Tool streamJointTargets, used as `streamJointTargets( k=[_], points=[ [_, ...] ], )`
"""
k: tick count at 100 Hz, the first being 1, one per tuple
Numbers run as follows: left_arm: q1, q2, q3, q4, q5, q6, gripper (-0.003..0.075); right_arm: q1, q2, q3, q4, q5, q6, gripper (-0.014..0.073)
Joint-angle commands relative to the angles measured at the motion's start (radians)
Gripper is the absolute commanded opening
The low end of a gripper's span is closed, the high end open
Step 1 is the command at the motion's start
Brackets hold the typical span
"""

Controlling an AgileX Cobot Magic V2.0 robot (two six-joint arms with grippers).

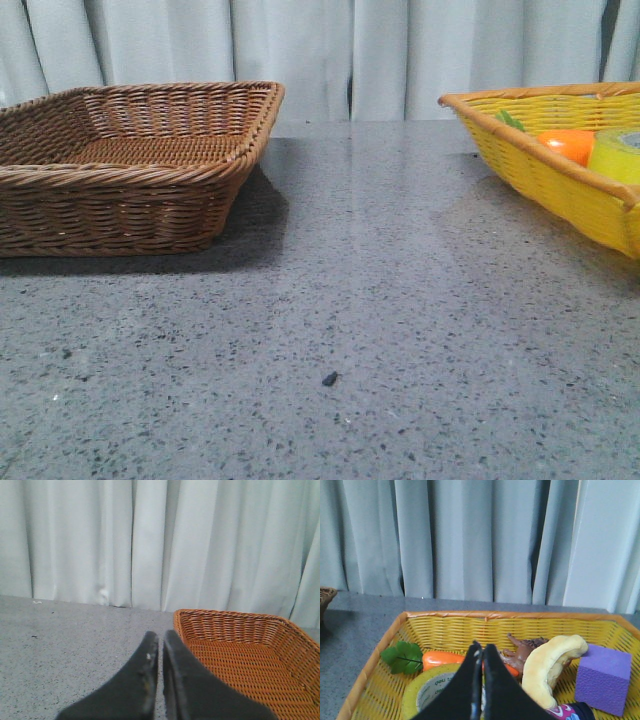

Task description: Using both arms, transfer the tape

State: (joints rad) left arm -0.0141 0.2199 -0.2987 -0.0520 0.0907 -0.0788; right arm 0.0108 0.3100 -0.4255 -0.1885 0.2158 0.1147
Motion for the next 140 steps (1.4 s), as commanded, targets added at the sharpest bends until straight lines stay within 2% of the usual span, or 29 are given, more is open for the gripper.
streamJointTargets(
  k=[1, 9, 25, 35, 48, 56, 77, 111, 118, 140],
  points=[
    [0.002, 0.066, -0.058, -0.009, -0.066, -0.01, -0.0021, -0.006, 0.142, -0.134, 0.005, 0.028, -0.006, -0.006],
    [0.002, 0.106, -0.07, -0.009, -0.066, -0.01, -0.0021, -0.006, 0.251, -0.223, 0.019, 0.121, -0.006, -0.0057],
    [0.002, 0.154, -0.097, -0.009, -0.064, -0.01, -0.0021, 0.009, 0.467, -0.396, 0.127, 0.305, -0.01, -0.0029],
    [0.002, 0.169, -0.103, -0.009, -0.064, -0.01, -0.0021, 0.049, 0.578, -0.491, 0.168, 0.436, -0.01, 0.0093],
    [0.002, 0.171, -0.103, -0.009, -0.064, -0.01, -0.0021, 0.134, 0.735, -0.584, 0.169, 0.555, -0.012, 0.032],
    [0.002, 0.171, -0.103, -0.009, -0.064, -0.01, -0.0021, 0.18, 0.808, -0.62, 0.169, 0.59, -0.012, 0.0366],
    [0.002, 0.171, -0.103, -0.009, -0.064, -0.01, -0.0021, 0.208, 0.953, -0.682, 0.169, 0.659, -0.012, 0.0362],
    [0.002, 0.171, -0.103, -0.009, -0.064, -0.01, -0.0021, 0.208, 1.069, -0.686, 0.169, 0.663, -0.012, 0.0344],
    [0.002, 0.171, -0.103, -0.009, -0.064, -0.01, -0.0021, 0.208, 1.081, -0.686, 0.169, 0.663, -0.012, 0.0273],
    [0.002, 0.171, -0.103, -0.009, -0.064, -0.01, -0.0021, 0.208, 1.088, -0.686, 0.169, 0.661, -0.012, -0.0027]
  ],
)
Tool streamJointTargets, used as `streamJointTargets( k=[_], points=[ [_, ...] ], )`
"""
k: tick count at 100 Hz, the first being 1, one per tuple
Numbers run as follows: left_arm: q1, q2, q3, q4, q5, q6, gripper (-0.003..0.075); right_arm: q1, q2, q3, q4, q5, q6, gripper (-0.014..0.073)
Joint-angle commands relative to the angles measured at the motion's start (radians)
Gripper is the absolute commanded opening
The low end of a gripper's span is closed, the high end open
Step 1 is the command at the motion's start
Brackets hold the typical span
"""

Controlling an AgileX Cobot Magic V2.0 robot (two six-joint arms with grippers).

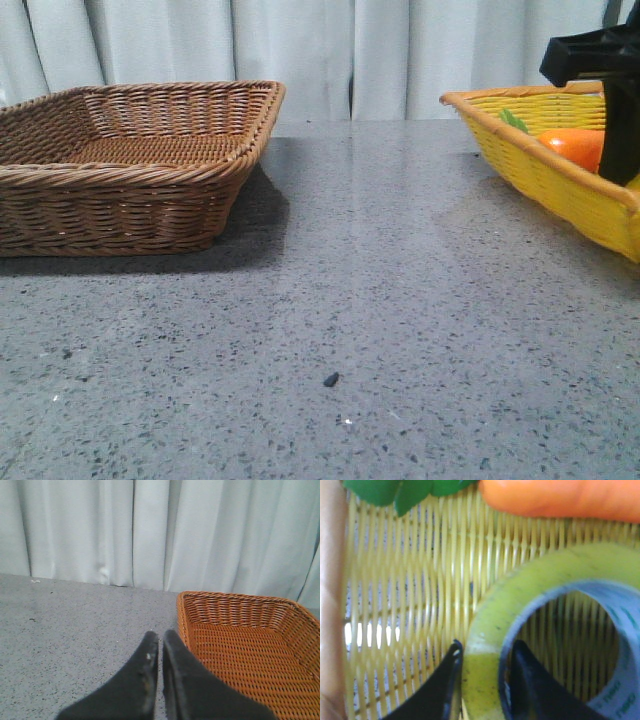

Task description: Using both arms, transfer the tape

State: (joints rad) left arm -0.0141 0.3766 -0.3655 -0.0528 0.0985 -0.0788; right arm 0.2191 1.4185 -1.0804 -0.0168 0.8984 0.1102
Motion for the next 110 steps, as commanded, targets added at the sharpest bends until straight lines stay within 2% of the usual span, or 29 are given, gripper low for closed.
streamJointTargets(
  k=[1, 6, 25, 54, 69, 90, 110],
  points=[
    [0.002, 0.014, -0.036, -0.008, -0.072, -0.01, -0.0021, 0.0, -0.021, -0.031, -0.003, -0.022, -0.008, -0.0035],
    [0.002, 0.014, -0.036, -0.008, -0.072, -0.01, -0.0021, 0.0, -0.021, -0.031, -0.003, -0.024, -0.008, -0.0074],
    [0.002, 0.014, -0.036, -0.008, -0.072, -0.01, -0.0021, 0.0, -0.037, -0.067, -0.003, -0.014, -0.008, -0.0074],
    [0.002, 0.014, -0.036, -0.008, -0.078, -0.01, -0.0021, 0.035, -0.092, -0.317, -0.008, 0.166, -0.051, -0.0074],
    [0.002, 0.014, -0.036, -0.008, -0.08, -0.01, -0.0021, 0.145, -0.092, -0.41, 0.005, 0.242, -0.058, -0.0074],
    [0.002, 0.014, -0.036, -0.008, -0.08, -0.01, -0.0021, 0.35, -0.053, -0.417, 0.033, 0.237, -0.058, -0.0074],
    [0.002, 0.014, -0.036, -0.008, -0.08, -0.01, -0.0021, 0.47, 0.041, -0.417, 0.042, 0.204, -0.058, -0.0074]
  ],
)
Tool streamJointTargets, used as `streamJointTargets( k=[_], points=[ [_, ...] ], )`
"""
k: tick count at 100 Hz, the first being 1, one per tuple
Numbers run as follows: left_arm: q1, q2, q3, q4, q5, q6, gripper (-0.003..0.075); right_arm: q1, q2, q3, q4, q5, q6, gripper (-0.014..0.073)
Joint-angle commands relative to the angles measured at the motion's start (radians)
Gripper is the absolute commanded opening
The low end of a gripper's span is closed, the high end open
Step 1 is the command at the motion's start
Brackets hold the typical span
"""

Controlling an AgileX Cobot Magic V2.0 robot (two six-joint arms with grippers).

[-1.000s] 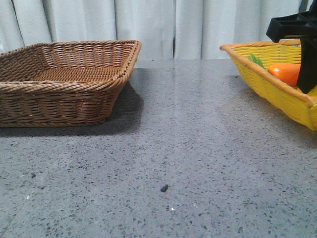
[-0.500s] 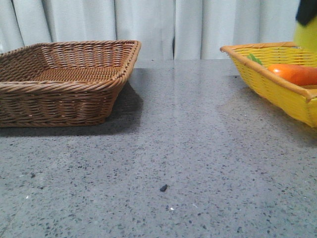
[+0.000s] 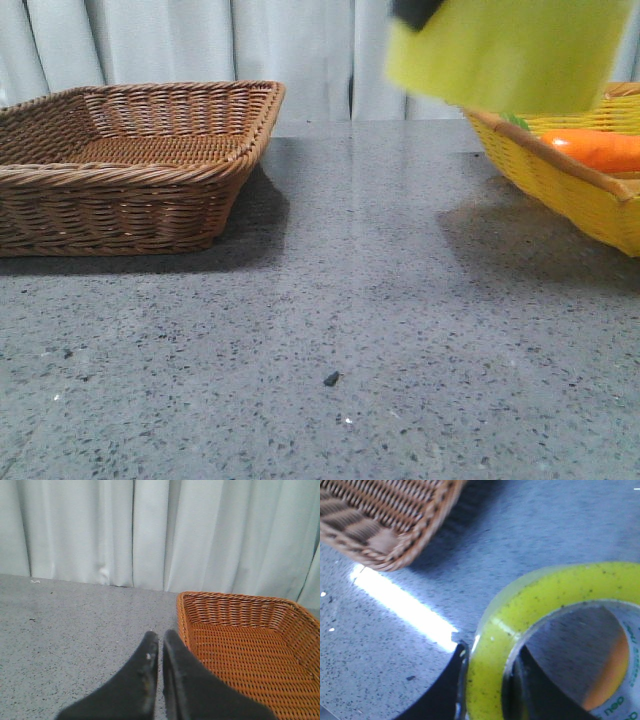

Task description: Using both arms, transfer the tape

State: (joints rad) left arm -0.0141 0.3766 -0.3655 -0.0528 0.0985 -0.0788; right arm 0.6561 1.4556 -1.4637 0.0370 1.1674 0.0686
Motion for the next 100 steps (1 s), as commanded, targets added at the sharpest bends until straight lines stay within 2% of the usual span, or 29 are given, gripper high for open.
streamJointTargets(
  k=[1, 38, 59, 73, 78, 88, 100],
  points=[
    [0.002, 0.014, -0.036, -0.008, -0.08, -0.01, -0.0021, 0.038, 0.012, -0.034, -0.011, -0.065, -0.017, -0.0074],
    [0.002, 0.014, -0.036, -0.008, -0.08, -0.01, -0.0021, 0.048, 0.135, -0.034, 0.001, -0.088, -0.017, -0.0061],
    [0.002, 0.027, -0.036, -0.008, -0.074, -0.01, -0.002, 0.048, 0.154, -0.034, 0.01, -0.083, -0.017, 0.014],
    [0.002, 0.048, -0.036, -0.008, -0.077, -0.01, -0.0013, 0.048, 0.154, -0.034, 0.01, -0.083, -0.017, 0.0208],
    [0.0, 0.056, -0.039, -0.008, -0.079, -0.01, 0.0012, 0.048, 0.152, -0.034, 0.01, -0.083, -0.017, 0.0209],
    [-0.026, 0.078, -0.054, -0.008, -0.079, -0.01, 0.011, 0.048, 0.136, -0.034, 0.01, -0.086, -0.017, 0.0209],
    [-0.12, 0.117, -0.09, -0.008, -0.088, -0.01, 0.023, 0.048, 0.084, -0.034, 0.01, -0.098, -0.017, 0.0204]
  ],
)
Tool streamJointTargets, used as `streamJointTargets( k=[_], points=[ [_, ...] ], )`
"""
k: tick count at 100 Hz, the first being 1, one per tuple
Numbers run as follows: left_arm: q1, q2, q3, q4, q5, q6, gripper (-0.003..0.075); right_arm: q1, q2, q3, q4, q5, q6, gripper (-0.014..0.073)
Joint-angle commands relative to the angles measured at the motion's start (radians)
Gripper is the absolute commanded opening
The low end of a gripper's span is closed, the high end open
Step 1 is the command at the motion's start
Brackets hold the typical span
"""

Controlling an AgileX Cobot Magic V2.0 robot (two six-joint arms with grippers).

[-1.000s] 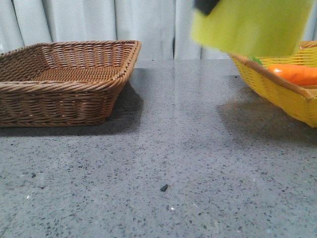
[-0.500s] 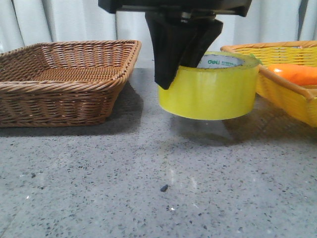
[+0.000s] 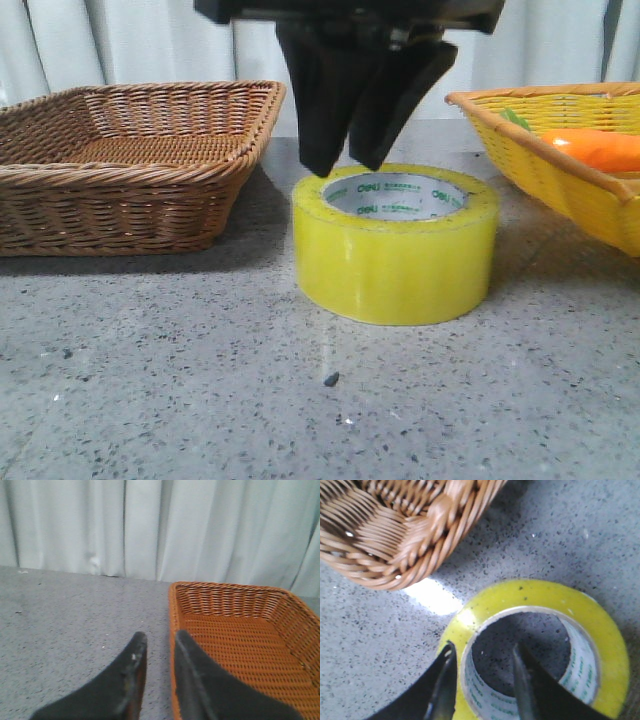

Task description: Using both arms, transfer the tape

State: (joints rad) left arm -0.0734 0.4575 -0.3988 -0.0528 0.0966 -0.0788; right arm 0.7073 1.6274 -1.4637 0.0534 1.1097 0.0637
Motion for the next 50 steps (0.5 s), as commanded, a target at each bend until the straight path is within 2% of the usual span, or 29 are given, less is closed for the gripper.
streamJointTargets(
  k=[1, 14, 36, 43, 50],
  points=[
    [-0.067, 0.039, -0.059, -0.008, -0.088, -0.01, 0.0236, -0.003, -0.096, -0.034, -0.006, -0.04, -0.012, 0.0204],
    [-0.21, 0.112, -0.101, -0.008, -0.121, -0.01, 0.0311, -0.003, -0.184, -0.034, -0.008, -0.051, -0.002, 0.0167],
    [-0.455, 0.297, -0.209, 0.053, -0.131, -0.003, 0.0317, -0.003, -0.36, -0.032, -0.04, -0.078, 0.008, -0.0073],
    [-0.528, 0.366, -0.252, 0.081, -0.129, -0.003, 0.0328, -0.003, -0.418, -0.026, -0.075, -0.099, 0.05, -0.0074],
    [-0.597, 0.437, -0.299, 0.106, -0.129, -0.003, 0.0378, -0.003, -0.475, -0.023, -0.12, -0.108, 0.071, -0.0074]
  ],
)
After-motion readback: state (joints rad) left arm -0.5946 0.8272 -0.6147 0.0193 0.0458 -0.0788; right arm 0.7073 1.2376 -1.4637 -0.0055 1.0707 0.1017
